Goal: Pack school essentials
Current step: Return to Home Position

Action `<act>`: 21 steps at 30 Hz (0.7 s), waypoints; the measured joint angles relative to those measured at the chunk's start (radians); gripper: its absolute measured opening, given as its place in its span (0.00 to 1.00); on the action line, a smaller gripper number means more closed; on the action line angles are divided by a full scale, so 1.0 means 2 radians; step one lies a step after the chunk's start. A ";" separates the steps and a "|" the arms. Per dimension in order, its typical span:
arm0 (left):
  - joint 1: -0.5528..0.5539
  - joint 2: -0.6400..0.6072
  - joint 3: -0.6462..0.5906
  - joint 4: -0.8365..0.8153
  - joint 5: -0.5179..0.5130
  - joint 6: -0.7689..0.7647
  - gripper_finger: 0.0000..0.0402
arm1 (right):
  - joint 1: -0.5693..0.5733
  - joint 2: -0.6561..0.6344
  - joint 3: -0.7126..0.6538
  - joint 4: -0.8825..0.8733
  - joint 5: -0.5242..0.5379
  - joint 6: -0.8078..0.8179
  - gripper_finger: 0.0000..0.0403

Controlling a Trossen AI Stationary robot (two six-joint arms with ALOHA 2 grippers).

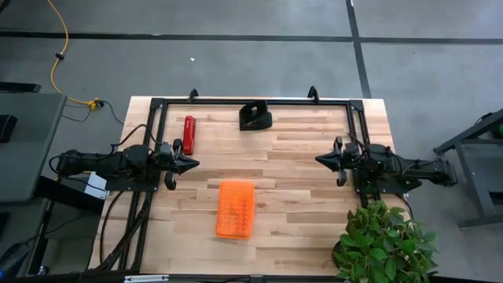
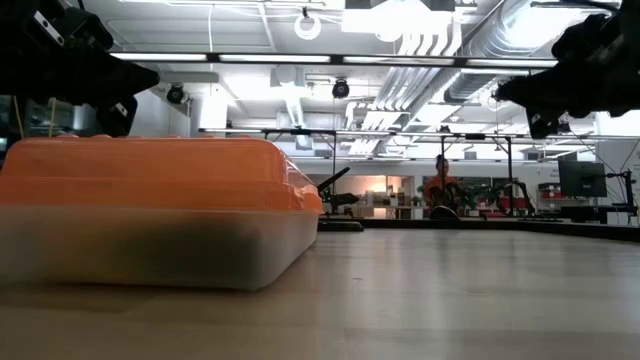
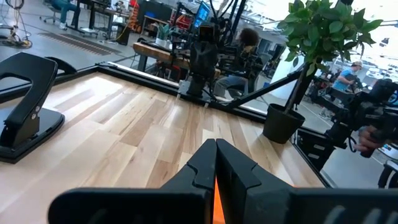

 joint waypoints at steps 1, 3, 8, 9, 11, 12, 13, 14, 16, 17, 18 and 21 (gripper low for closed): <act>0.000 0.000 0.000 0.000 0.000 0.000 0.00 | 0.000 -0.001 0.000 0.001 0.003 -0.010 0.00; 0.000 0.000 0.000 0.000 0.000 0.000 0.00 | 0.000 -0.001 0.000 0.001 0.007 -0.023 0.00; 0.000 0.000 0.000 0.000 0.001 0.000 0.00 | 0.000 0.000 0.000 0.000 0.005 0.002 0.00; 0.000 0.000 0.000 0.000 0.001 0.000 0.00 | 0.000 0.000 0.000 0.000 0.002 0.021 0.00; 0.000 0.000 0.000 0.000 0.001 0.000 0.00 | 0.000 0.000 0.000 0.000 0.002 0.056 0.00; 0.000 0.000 0.000 0.000 0.001 0.000 0.00 | 0.000 0.000 0.000 0.000 0.002 0.070 0.00; 0.000 0.000 0.000 0.000 0.001 0.000 0.00 | 0.000 0.000 0.000 0.000 0.002 0.084 0.00; 0.000 0.000 0.000 0.000 0.001 0.000 0.00 | 0.000 0.000 0.000 0.000 0.002 0.095 0.00; 0.000 0.000 0.000 0.000 0.001 0.000 0.00 | 0.000 0.000 0.000 -0.001 0.002 0.113 0.00; 0.000 0.000 0.000 0.000 0.001 0.000 0.00 | 0.000 0.000 0.000 -0.001 0.002 0.118 0.00; 0.000 0.000 0.000 0.000 0.001 0.000 0.00 | 0.000 0.000 0.000 -0.001 0.002 0.124 0.00; 0.000 0.000 0.000 0.000 0.001 0.000 0.00 | 0.000 0.000 0.000 -0.001 0.002 0.126 0.00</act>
